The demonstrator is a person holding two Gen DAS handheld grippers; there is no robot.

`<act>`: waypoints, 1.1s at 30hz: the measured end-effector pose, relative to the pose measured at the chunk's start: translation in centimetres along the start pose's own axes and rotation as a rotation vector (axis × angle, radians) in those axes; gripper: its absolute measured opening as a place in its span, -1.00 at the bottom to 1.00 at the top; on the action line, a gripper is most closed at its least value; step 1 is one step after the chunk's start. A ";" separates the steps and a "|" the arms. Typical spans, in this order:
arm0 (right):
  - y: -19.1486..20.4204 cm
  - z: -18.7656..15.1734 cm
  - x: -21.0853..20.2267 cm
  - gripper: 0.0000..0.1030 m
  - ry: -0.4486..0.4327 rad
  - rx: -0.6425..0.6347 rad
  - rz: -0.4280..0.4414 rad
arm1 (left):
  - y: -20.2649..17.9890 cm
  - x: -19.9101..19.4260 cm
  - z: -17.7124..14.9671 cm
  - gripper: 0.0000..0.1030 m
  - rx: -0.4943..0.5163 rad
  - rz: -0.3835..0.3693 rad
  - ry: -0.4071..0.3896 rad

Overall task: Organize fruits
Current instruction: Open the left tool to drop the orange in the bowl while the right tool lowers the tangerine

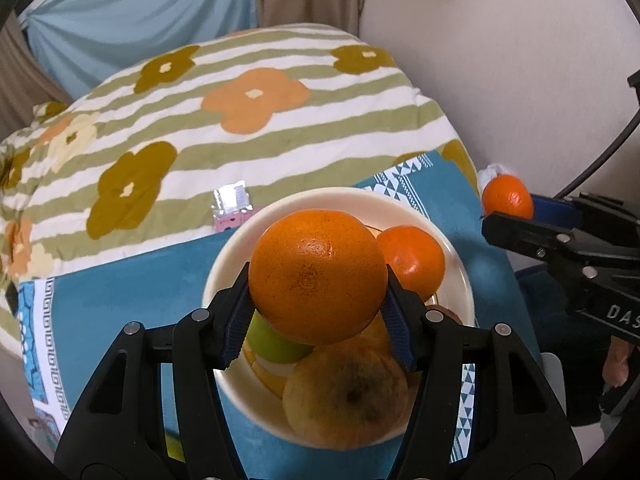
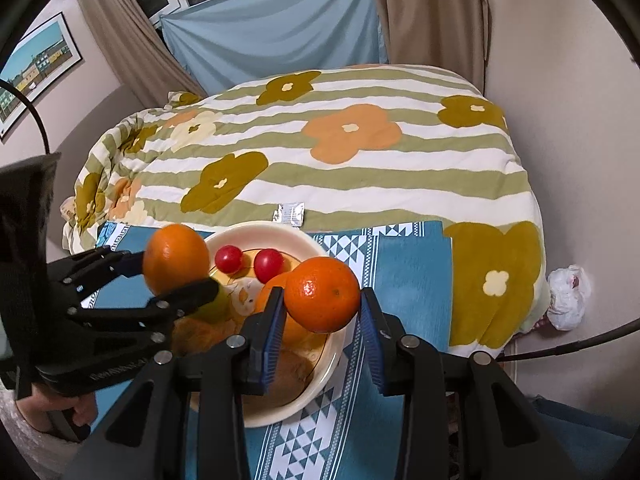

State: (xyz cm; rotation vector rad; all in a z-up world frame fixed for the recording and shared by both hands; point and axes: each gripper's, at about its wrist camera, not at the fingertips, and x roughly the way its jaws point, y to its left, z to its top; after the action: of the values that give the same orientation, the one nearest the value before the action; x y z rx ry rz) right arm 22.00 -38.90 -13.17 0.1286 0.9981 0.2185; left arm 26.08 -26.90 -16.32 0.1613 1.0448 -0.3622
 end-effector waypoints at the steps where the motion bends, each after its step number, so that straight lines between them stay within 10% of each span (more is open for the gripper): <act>1: -0.2 0.1 0.1 -0.34 0.000 0.005 0.000 | -0.1 0.3 0.0 0.22 0.005 -0.002 0.009; 8: -1.3 0.4 0.2 -0.34 -0.009 0.046 -0.003 | -0.5 1.3 0.4 0.30 0.029 -0.010 0.041; 11: -1.6 0.5 0.2 -0.34 -0.014 0.061 -0.011 | -0.1 0.2 0.6 1.00 0.014 -0.020 0.007; 33: 0.6 3.1 1.9 -0.34 0.006 -0.046 0.046 | 4.6 -5.5 -2.0 1.00 -0.070 0.047 -0.056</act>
State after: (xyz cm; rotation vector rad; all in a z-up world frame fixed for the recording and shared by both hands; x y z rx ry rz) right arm 25.52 -37.85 -12.89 0.1096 0.9959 0.2837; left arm 23.66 -20.80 -12.75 0.1124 0.9953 -0.2863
